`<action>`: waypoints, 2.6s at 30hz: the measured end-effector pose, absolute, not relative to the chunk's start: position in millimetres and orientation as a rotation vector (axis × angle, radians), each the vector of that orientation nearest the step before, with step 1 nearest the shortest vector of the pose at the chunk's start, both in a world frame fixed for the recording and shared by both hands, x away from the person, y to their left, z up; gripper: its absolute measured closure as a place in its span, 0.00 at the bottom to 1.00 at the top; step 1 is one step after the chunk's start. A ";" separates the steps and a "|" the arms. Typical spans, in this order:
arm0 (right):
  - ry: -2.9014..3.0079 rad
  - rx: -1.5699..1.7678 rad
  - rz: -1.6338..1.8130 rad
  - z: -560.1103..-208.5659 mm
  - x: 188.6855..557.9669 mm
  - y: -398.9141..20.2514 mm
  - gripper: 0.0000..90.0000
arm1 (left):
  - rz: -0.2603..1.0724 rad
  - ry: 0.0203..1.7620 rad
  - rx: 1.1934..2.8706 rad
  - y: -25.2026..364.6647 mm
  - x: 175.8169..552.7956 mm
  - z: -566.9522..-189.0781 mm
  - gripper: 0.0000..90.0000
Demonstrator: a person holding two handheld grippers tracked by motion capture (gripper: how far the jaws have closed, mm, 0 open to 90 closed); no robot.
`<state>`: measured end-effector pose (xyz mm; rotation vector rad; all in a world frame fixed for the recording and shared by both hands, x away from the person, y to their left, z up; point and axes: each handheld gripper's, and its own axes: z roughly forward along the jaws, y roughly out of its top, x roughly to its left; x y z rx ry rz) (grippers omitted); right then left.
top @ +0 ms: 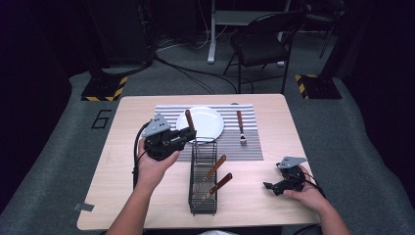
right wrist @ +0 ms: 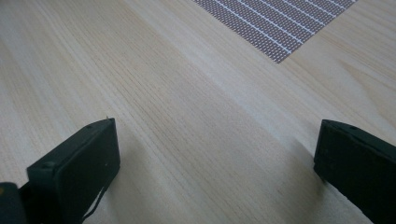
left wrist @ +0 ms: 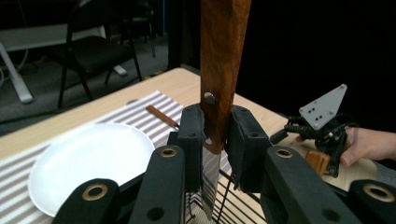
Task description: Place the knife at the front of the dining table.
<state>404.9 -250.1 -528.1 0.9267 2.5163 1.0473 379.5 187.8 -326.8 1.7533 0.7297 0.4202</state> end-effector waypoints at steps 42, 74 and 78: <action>2.517 0.925 1.048 -528.0 404.8 -250.1 0.00 | 0.633 1.116 1.710 267.4 422.3 -382.4 0.85; 2.521 0.919 1.048 -528.0 404.9 -250.2 0.00 | 0.662 1.257 1.738 276.5 450.8 -431.2 0.85; 2.520 0.921 1.048 -528.0 404.8 -250.2 0.00 | 0.673 1.256 1.741 276.8 452.3 -433.0 0.85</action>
